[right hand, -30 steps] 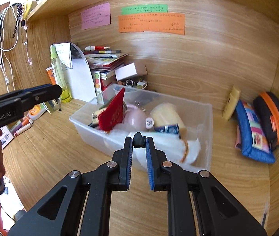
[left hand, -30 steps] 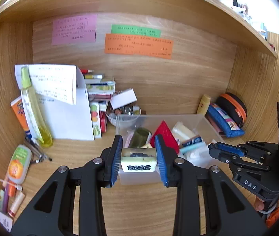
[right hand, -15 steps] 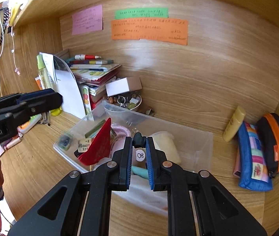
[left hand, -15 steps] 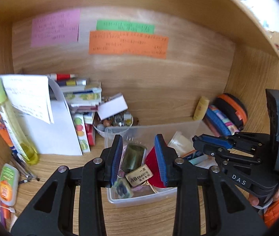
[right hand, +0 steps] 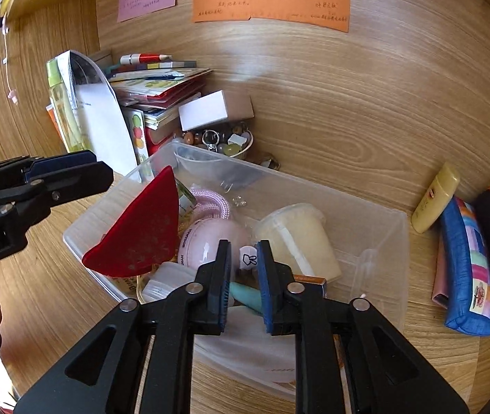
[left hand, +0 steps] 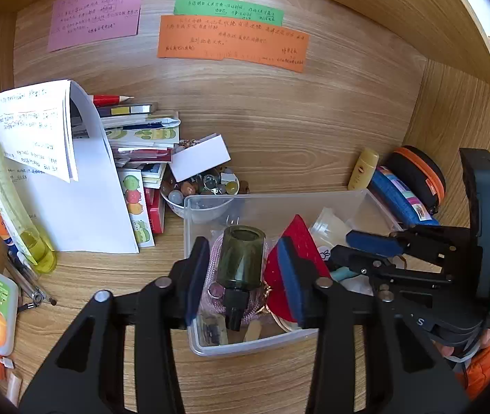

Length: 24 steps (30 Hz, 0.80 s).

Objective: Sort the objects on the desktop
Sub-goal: 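Open the left tool to drop the green stamp into the bin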

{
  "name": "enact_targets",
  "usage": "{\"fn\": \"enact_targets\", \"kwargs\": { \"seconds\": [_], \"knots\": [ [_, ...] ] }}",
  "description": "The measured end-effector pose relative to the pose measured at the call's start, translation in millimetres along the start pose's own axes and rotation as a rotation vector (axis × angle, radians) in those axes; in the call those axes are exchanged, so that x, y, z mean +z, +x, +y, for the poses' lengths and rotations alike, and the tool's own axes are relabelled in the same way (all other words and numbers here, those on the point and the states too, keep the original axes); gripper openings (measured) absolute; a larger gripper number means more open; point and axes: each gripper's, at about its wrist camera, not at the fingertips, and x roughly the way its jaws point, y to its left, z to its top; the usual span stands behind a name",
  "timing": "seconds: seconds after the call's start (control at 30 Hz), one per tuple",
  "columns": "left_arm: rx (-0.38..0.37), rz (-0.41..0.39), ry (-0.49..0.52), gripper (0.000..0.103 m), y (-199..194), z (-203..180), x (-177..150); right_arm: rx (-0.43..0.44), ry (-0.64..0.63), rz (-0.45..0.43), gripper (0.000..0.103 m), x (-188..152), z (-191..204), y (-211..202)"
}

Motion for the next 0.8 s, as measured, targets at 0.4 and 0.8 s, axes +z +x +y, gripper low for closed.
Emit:
{"fn": "enact_targets", "kwargs": {
  "seconds": [0.4, 0.8],
  "knots": [
    [0.057, -0.073, 0.037, 0.074, -30.4, -8.8, -4.0, -0.082, -0.029, -0.099, 0.069, 1.3, 9.7, -30.8],
    [0.084, -0.084, 0.067, 0.098, -67.1, -29.8, -17.8, -0.194, -0.004, -0.163, 0.101, -15.9, 11.6, -79.7]
  ]
}}
